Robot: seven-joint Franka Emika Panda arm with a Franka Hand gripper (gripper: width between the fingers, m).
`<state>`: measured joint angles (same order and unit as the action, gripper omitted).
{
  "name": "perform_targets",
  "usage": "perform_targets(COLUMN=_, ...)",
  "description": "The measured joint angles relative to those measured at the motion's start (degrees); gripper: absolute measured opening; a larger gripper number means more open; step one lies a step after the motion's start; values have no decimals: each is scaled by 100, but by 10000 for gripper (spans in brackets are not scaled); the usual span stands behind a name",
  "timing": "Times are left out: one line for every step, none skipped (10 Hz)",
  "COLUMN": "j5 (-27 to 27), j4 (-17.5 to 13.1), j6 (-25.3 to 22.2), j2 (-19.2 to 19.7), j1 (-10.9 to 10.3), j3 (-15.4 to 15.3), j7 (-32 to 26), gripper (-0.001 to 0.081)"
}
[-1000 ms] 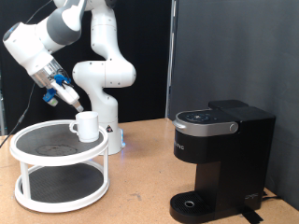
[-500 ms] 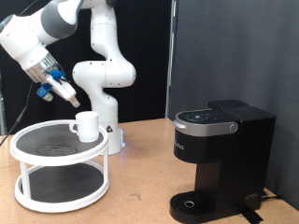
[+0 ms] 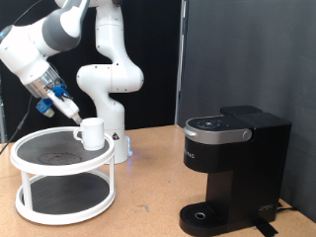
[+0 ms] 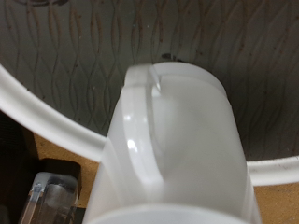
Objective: Make a cup of coffee with the keurig machine
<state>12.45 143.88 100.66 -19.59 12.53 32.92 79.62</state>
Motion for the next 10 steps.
perform_targets(j5=12, j4=37, j6=59, j2=72, j1=-33, j3=-4, j7=-73, gripper=734)
perform_targets(j5=15, j4=71, j6=103, j2=120, j1=-52, j3=-4, j7=-132, gripper=734)
perform_targets(j5=16, j4=107, j6=147, j2=158, j1=-60, j3=-7, j7=-169, gripper=734)
perform_targets(j5=16, j4=151, j6=200, j2=174, j1=-61, j3=-12, j7=-190, gripper=734)
perform_targets(j5=16, j4=208, j6=280, j2=177, j1=-61, j3=-13, j7=-200, gripper=734)
perform_targets(j5=16, j4=272, j6=382, j2=177, j1=-61, j3=-18, j7=-200, gripper=734)
perform_targets(j5=16, j4=318, j6=443, j2=177, j1=-61, j3=-20, j7=-201, gripper=734)
perform_targets(j5=16, j4=350, j6=492, j2=177, j1=-61, j3=-21, j7=-203, gripper=734)
perform_targets(j5=16, j4=378, j6=528, j2=177, j1=-61, j3=-21, j7=-207, gripper=609)
perform_targets(j5=16, j4=394, j6=546, j2=177, j1=-61, j3=-21, j7=-210, gripper=469)
